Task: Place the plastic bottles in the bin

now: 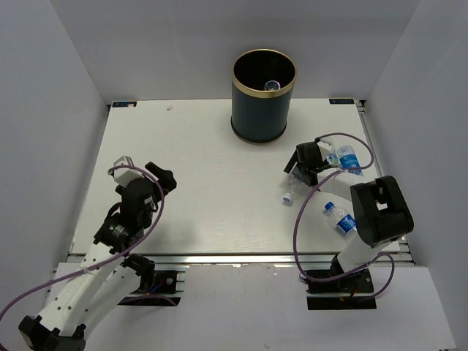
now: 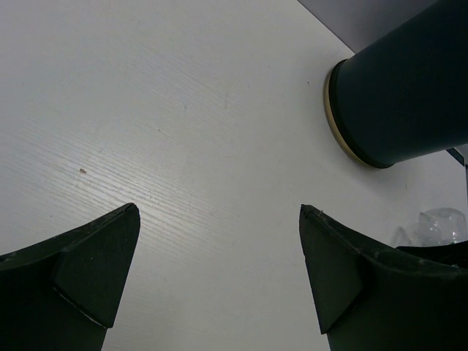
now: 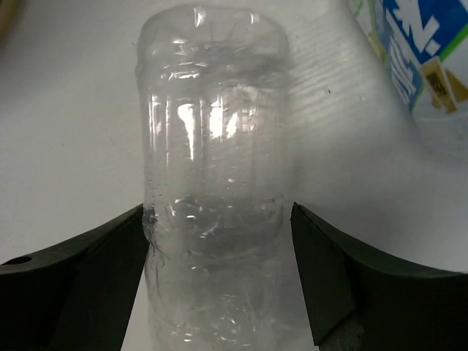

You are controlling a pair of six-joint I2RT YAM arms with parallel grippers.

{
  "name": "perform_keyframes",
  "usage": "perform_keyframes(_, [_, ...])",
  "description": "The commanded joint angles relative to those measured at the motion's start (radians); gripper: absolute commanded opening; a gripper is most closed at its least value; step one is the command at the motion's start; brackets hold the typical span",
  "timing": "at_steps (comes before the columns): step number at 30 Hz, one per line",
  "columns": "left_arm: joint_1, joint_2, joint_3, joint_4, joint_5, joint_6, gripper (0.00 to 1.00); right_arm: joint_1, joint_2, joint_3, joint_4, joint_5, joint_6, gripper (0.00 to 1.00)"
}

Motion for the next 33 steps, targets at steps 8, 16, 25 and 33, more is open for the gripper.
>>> perform_keyframes(8, [0.000, 0.027, -0.003, 0.036, -0.056, 0.027, 0.98, -0.003, -0.219, 0.171, 0.219, -0.112, -0.244, 0.55])
perform_keyframes(16, [0.000, 0.110, 0.006, 0.145, -0.073, 0.045, 0.98, -0.003, -0.182, 0.545, 0.343, -0.132, -0.523, 0.54])
perform_keyframes(25, [0.001, 0.125, 0.031, 0.171, -0.073, 0.056, 0.98, 0.034, 0.379, 1.387, 0.187, -0.104, -0.580, 0.64])
perform_keyframes(33, [0.003, 0.128, 0.054, 0.126, -0.053, 0.085, 0.98, 0.071, 0.421, 1.454, 0.177, -0.026, -0.655, 0.89])
